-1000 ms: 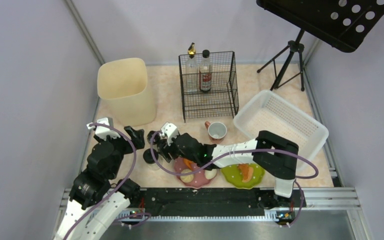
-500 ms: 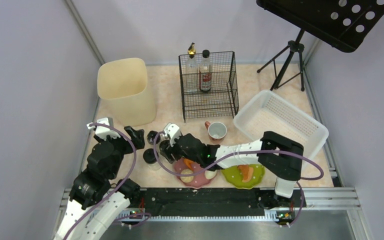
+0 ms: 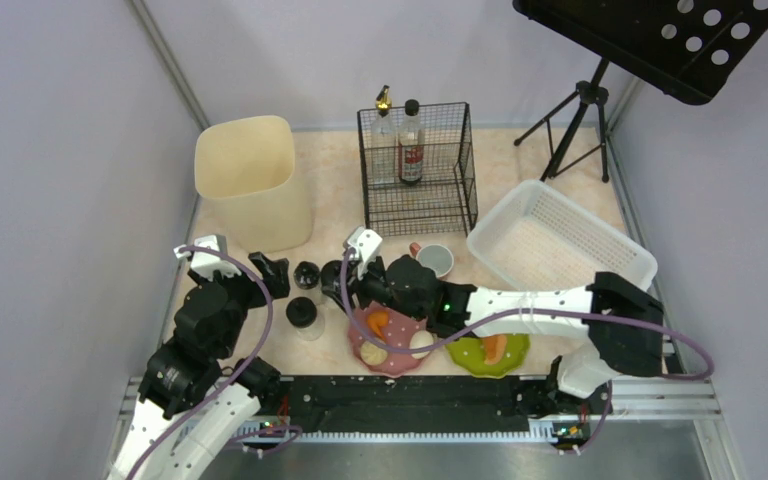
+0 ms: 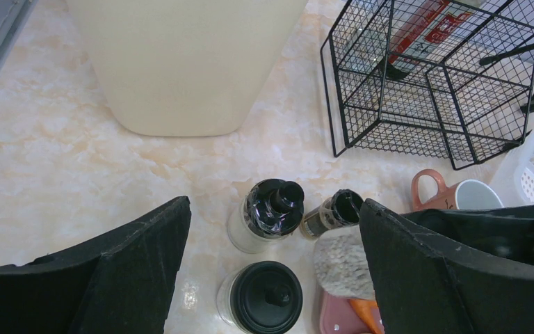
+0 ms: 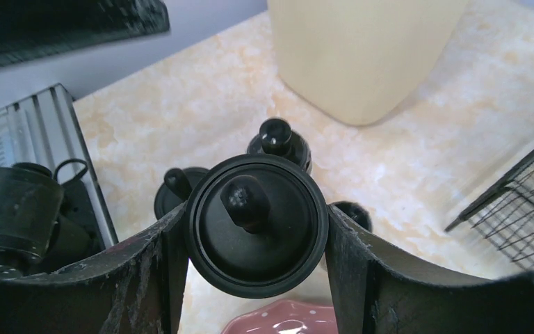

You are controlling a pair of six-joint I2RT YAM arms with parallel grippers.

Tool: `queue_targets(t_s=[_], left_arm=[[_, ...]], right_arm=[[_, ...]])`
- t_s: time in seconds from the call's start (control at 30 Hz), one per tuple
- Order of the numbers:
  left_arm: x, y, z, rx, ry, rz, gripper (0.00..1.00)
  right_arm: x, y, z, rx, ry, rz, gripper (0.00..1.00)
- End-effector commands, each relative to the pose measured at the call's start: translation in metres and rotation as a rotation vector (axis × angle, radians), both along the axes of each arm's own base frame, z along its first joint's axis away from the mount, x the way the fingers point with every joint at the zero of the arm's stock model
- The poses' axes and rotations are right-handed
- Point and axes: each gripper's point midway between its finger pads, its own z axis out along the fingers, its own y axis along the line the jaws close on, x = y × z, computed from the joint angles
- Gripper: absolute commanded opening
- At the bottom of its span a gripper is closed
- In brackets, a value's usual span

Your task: Clear the kitchen counter

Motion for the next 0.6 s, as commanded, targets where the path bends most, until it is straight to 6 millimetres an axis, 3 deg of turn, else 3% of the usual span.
queue_targets(t_s=[0.0, 0.13, 0.27, 0.57], left_arm=[[0.004, -0.002, 0.001, 0.003, -0.009, -0.004, 0.96], [0.004, -0.003, 0.0, 0.003, -0.006, -0.009, 0.96], [0.004, -0.003, 0.0, 0.004, -0.004, -0.01, 0.96], [0.005, -0.004, 0.0, 0.003, -0.002, -0.009, 0.96]], right_arm=[[0.0, -0.017, 0.107, 0.19, -0.126, -0.036, 0.16], [0.013, -0.037, 0.155, 0.175, -0.226, -0.118, 0.16], [0.036, -0.058, 0.188, 0.158, -0.288, -0.217, 0.15], [0.113, -0.102, 0.216, 0.175, -0.304, -0.459, 0.13]])
